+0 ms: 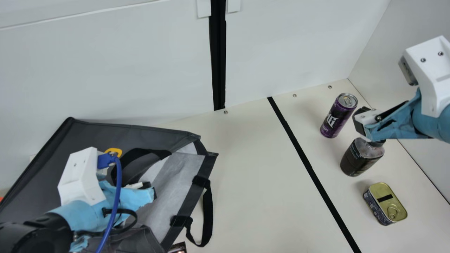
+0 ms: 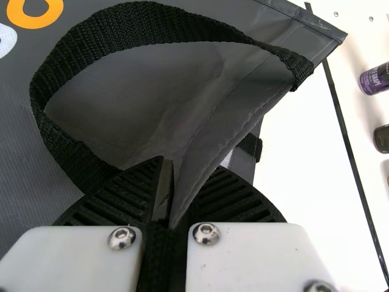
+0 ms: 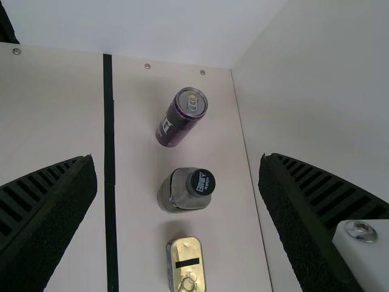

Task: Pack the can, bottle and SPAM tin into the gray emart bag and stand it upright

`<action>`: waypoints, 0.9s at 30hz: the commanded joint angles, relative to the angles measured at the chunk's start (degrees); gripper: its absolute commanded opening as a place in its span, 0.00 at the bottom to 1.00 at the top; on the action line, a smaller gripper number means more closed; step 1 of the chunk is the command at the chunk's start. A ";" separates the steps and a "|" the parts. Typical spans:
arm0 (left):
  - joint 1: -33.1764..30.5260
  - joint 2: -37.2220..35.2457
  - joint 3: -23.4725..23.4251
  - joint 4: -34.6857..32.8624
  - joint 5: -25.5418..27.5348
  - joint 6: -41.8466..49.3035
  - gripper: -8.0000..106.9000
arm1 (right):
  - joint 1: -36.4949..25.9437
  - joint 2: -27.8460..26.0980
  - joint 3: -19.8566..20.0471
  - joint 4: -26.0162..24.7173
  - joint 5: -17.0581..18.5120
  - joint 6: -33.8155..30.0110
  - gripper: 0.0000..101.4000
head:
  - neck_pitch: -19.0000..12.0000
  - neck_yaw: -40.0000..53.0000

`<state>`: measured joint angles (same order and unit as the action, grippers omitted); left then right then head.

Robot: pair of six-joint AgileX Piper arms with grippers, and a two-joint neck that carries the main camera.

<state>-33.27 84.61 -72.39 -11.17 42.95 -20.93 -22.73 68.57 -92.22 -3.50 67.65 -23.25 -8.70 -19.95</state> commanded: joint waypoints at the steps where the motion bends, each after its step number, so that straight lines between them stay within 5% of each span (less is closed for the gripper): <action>1: 0.00 0.00 0.00 0.00 0.00 0.00 0.00 | -0.22 1.01 -0.35 -0.04 -0.18 -0.24 0.94 | -1.30 -0.05; 15: 0.00 0.00 0.00 0.00 0.00 0.00 0.00 | -1.93 9.52 -3.48 -1.17 -2.14 -0.61 0.94 | -1.30 -0.05; 27: 0.00 0.00 0.00 0.00 0.00 0.00 0.00 | -3.00 18.46 -9.08 0.62 -0.28 2.50 0.94 | -1.30 -0.05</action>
<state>-33.27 84.61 -72.39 -11.17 42.95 -20.93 -25.66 86.01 -100.81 -3.27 66.96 -21.11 -8.70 -19.86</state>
